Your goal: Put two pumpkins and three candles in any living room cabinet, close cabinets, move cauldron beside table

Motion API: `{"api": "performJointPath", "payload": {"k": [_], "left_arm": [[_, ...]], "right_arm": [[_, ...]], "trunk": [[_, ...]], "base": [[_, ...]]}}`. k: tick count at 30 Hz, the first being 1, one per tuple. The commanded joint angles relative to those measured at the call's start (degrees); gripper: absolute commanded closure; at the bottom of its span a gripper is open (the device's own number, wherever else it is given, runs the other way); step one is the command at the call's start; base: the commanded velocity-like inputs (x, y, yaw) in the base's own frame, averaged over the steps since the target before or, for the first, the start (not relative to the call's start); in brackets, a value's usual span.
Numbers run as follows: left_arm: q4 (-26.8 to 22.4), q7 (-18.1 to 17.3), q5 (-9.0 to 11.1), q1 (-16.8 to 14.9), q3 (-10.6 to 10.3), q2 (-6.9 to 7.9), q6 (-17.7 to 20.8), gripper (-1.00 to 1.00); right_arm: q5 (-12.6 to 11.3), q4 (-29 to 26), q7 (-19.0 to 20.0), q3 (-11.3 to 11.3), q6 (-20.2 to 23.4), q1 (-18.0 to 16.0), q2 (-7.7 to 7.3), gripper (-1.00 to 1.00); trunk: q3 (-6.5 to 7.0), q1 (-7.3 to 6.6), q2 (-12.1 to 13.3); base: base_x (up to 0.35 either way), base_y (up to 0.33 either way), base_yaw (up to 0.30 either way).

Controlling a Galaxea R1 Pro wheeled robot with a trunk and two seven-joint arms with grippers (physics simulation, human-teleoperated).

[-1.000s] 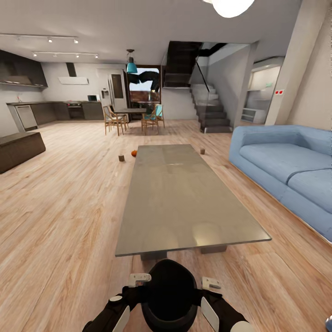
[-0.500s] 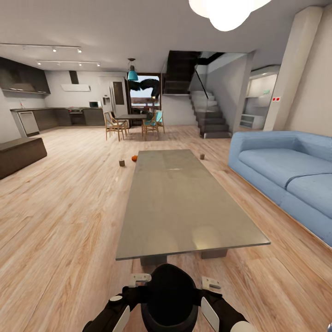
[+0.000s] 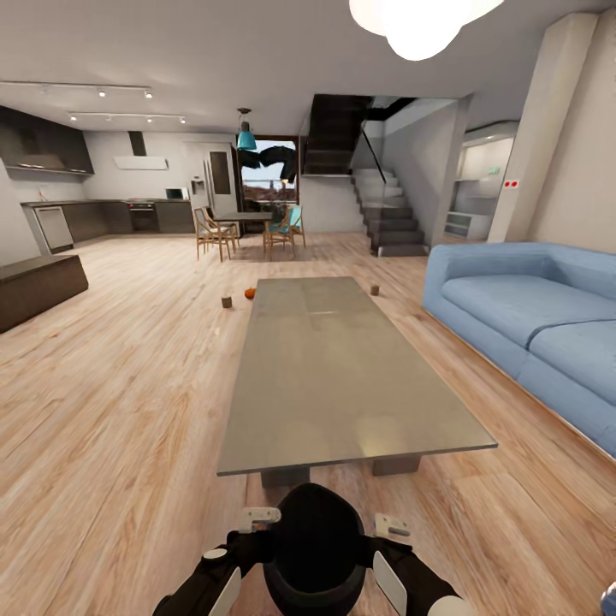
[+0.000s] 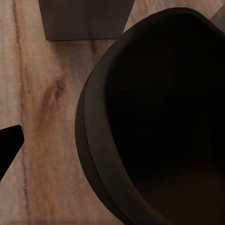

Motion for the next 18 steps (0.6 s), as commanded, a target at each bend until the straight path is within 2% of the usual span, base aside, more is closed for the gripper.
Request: {"api": "performJointPath", "payload": {"k": [1, 6, 12, 18], "left_arm": [[-0.1, 0.0, 0.6, 0.0, -0.1, 0.03, 0.3, -1.0], [-0.1, 0.0, 0.6, 0.0, -0.1, 0.03, 0.3, -1.0], [-0.1, 0.0, 0.6, 0.0, -0.1, 0.03, 0.4, -1.0], [-0.3, 0.0, 0.6, 0.0, -0.1, 0.05, 0.2, -1.0]], "right_arm": [[-0.5, -0.1, -0.3, 0.1, 0.3, 0.0, 0.01, -1.0], [-0.5, -0.1, -0.3, 0.1, 0.3, 0.0, 0.0, -1.0], [-0.5, -0.1, -0.3, 0.1, 0.3, 0.0, -0.01, -1.0], [-0.5, -0.1, -0.3, 0.0, 0.3, 0.0, -0.01, -1.0]], "trunk": [[-0.06, -0.01, 0.0], [-0.06, -0.01, 0.0], [-0.06, -0.01, 0.0], [-0.06, -0.01, 0.0]], "base": [[-0.004, 0.0, 0.0], [-0.006, 0.0, 0.0], [-0.157, 0.0, 0.0], [-0.037, 0.0, 0.0]]}}
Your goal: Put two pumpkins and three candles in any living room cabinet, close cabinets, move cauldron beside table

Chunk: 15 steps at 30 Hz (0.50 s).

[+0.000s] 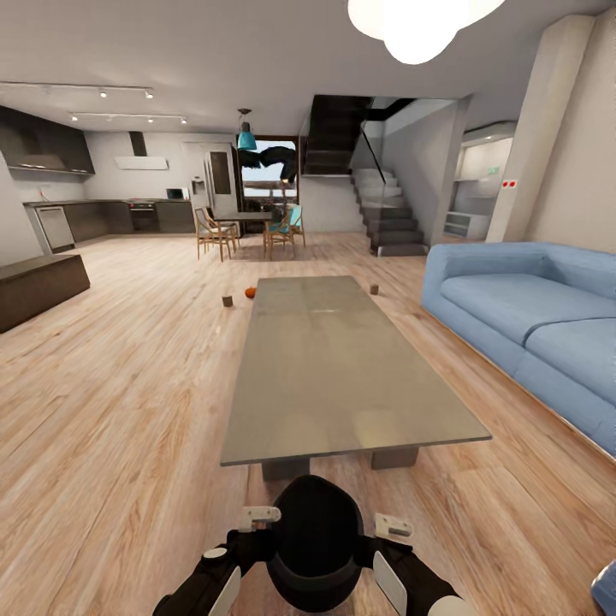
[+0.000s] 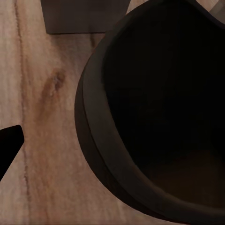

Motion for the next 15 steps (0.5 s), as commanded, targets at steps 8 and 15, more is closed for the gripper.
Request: {"api": "performJointPath", "payload": {"k": [8, 15], "left_arm": [[-0.2, 0.0, 0.6, 0.0, -0.1, 0.02, 0.4, -1.0], [-0.1, 0.1, 0.8, 0.0, -0.1, 0.0, 0.6, -1.0]], "right_arm": [[-0.5, -0.1, -0.3, 0.0, 0.3, 0.0, 0.01, -1.0], [-0.5, -0.1, -0.3, 0.0, 0.3, 0.0, 0.01, -1.0]], "trunk": [[1.27, -0.17, 0.1], [2.82, -0.35, 0.1]], "base": [[-0.002, 0.0, 0.0], [0.0, 0.0, 0.0]]}}
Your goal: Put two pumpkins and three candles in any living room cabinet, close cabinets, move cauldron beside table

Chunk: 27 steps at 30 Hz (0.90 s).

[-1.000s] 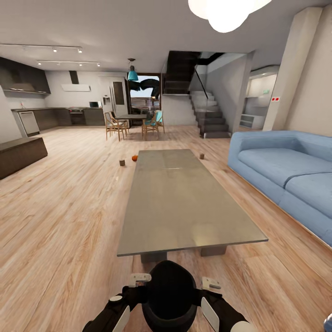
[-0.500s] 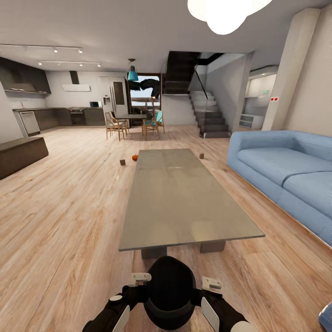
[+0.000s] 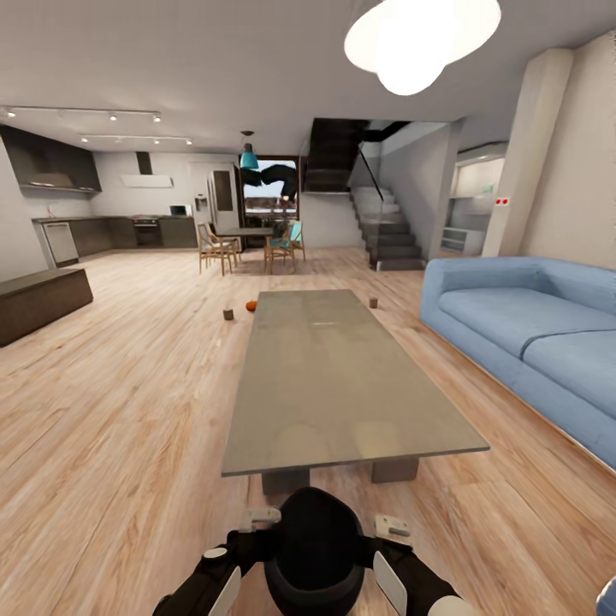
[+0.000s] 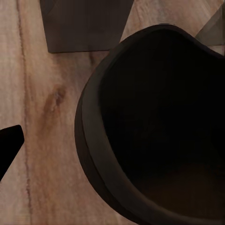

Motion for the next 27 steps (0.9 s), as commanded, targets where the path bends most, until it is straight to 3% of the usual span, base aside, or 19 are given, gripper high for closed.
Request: {"api": "performJointPath", "payload": {"k": [1, 7, 27], "left_arm": [[-0.1, 0.0, 0.6, 0.0, -0.1, 0.03, 0.4, -1.0], [-0.1, -0.1, 0.6, 0.0, -0.2, 0.0, 0.5, -1.0], [0.2, -0.3, 0.7, 0.0, 0.1, 0.2, 2.4, -1.0]], "right_arm": [[-0.5, -0.1, -0.3, 0.1, 0.3, 0.0, 0.01, -1.0], [-0.5, -0.1, -0.3, 0.1, 0.3, 0.0, 0.01, -1.0], [-0.4, -0.3, 0.1, 0.1, 1.1, 0.0, -0.08, -1.0]], "trunk": [[0.17, -0.04, 0.0], [1.5, -0.19, 0.1], [5.09, -4.58, 8.1]], "base": [[0.0, 0.0, 0.0], [0.0, 0.0, 0.0], [0.0, 0.0, 0.0]]}}
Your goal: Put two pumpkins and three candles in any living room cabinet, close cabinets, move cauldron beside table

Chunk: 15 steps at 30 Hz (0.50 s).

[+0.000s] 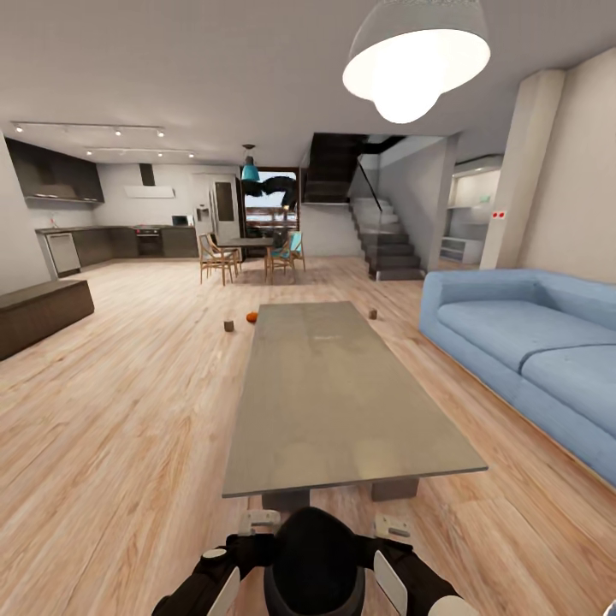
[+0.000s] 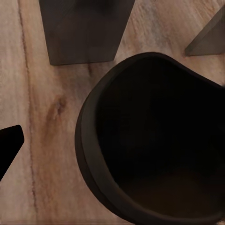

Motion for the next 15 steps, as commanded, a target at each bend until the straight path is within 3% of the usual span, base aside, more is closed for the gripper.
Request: {"api": "performJointPath", "payload": {"k": [1, 10, 15], "left_arm": [[-0.1, 0.0, 0.6, 0.0, -0.2, 0.03, 0.4, -1.0], [-0.1, 0.0, 0.6, 0.0, -0.3, 0.04, 0.5, -1.0], [-0.1, -0.1, 0.7, 0.0, -0.2, 0.04, 0.6, -1.0]], "right_arm": [[-0.5, -0.1, -0.3, 0.1, 0.3, 0.0, -0.01, -1.0], [-0.5, -0.1, -0.3, 0.1, 0.2, 0.0, -0.08, -1.0], [-0.5, -0.1, -0.3, 0.1, 0.2, 0.0, -0.02, -1.0]], "trunk": [[0.12, -0.24, 0.4], [1.74, -2.21, 4.0], [1.74, -2.21, 4.0]], "base": [[0.0, 0.0, 0.0], [0.0, 0.0, 0.0], [-0.116, 0.029, 0.0]]}}
